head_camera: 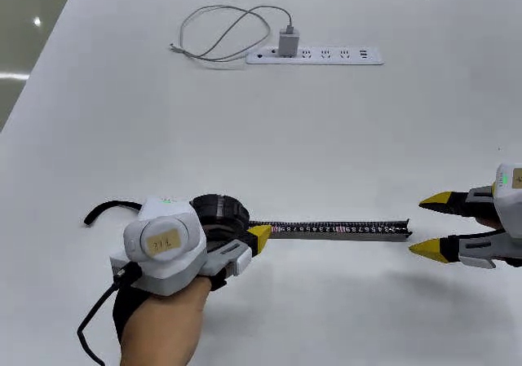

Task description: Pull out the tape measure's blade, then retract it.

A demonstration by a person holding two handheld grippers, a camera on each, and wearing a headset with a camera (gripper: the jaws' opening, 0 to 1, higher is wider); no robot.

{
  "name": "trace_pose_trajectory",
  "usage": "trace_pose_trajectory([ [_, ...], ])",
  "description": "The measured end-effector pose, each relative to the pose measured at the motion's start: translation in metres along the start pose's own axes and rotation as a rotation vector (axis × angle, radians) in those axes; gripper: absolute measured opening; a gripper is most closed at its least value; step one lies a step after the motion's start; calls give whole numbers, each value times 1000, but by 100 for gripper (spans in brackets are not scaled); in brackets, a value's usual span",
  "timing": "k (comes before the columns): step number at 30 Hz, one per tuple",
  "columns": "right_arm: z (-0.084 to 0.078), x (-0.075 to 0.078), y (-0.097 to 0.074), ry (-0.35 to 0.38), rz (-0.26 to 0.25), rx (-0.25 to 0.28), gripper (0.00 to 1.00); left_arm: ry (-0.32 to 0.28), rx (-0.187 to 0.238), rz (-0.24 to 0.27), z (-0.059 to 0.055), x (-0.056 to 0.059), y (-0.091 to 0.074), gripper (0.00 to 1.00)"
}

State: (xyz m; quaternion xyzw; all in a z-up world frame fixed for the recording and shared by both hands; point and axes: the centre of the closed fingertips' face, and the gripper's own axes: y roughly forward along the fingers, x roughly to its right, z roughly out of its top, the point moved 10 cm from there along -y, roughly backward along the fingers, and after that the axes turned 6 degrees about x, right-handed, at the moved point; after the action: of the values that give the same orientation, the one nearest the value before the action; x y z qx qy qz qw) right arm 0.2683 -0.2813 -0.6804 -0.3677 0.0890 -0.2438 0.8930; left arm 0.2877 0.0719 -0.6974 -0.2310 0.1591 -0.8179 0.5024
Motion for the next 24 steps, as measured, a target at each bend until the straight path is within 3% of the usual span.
trace_pose_trajectory([
  [24, -6, 15, 21, -87, 91, -99, 27, -38, -6, 81, -5, -5, 10, 68],
])
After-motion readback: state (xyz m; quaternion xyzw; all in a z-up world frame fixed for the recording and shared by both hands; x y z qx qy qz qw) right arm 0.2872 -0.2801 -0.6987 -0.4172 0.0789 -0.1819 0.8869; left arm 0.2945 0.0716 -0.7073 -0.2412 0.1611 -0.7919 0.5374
